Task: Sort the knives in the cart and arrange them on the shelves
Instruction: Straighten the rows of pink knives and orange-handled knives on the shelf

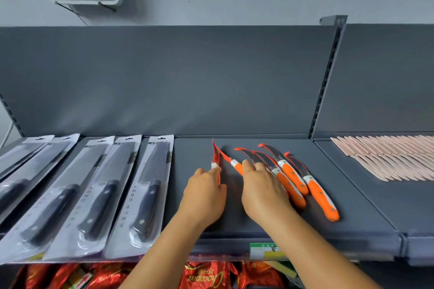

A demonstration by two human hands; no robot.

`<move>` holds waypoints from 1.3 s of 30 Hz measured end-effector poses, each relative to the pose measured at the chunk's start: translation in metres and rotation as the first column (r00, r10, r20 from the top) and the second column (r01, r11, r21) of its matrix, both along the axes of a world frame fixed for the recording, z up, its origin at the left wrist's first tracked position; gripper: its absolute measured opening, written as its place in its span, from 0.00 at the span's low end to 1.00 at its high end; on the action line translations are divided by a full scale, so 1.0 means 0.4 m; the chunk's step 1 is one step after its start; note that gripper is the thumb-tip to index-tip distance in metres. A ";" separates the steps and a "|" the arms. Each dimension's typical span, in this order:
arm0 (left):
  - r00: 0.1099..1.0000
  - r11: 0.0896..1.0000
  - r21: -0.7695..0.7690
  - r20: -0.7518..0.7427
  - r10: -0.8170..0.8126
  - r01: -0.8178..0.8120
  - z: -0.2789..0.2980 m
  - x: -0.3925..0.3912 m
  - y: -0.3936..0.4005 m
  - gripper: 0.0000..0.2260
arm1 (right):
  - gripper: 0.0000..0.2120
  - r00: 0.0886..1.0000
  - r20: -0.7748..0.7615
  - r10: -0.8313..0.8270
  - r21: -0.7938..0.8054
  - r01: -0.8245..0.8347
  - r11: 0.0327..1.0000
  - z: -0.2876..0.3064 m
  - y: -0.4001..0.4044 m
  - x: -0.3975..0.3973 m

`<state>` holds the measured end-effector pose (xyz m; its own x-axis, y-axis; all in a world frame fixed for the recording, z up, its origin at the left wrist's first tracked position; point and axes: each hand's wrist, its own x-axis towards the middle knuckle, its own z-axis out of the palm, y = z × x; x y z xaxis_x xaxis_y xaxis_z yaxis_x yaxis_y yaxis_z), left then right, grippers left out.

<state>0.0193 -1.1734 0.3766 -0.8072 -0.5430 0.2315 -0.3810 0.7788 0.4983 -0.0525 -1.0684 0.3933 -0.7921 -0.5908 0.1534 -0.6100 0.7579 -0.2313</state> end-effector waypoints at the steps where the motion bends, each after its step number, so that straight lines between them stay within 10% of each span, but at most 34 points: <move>1: 0.999 0.999 0.018 -0.014 -0.029 0.029 0.000 -0.003 0.001 0.02 | 0.28 1.000 -0.027 -0.003 0.013 0.003 1.000 -0.004 0.004 0.004; 13: 0.959 0.953 -0.140 0.128 -0.251 0.268 -0.010 0.008 -0.005 0.21 | 0.27 0.963 0.140 0.231 0.075 -0.243 0.967 -0.005 0.039 -0.006; 39: 0.929 0.939 -0.093 0.208 -0.306 0.331 0.025 -0.084 -0.036 0.10 | 0.08 0.879 0.226 0.421 0.029 -0.438 0.898 0.017 0.008 -0.151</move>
<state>-0.0143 -1.1879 0.3864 -0.9679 -0.2268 0.1082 -0.1795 0.9254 0.3337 -0.1129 -1.0654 0.3999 -0.4664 -0.8834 -0.0467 -0.8239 0.4530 -0.3405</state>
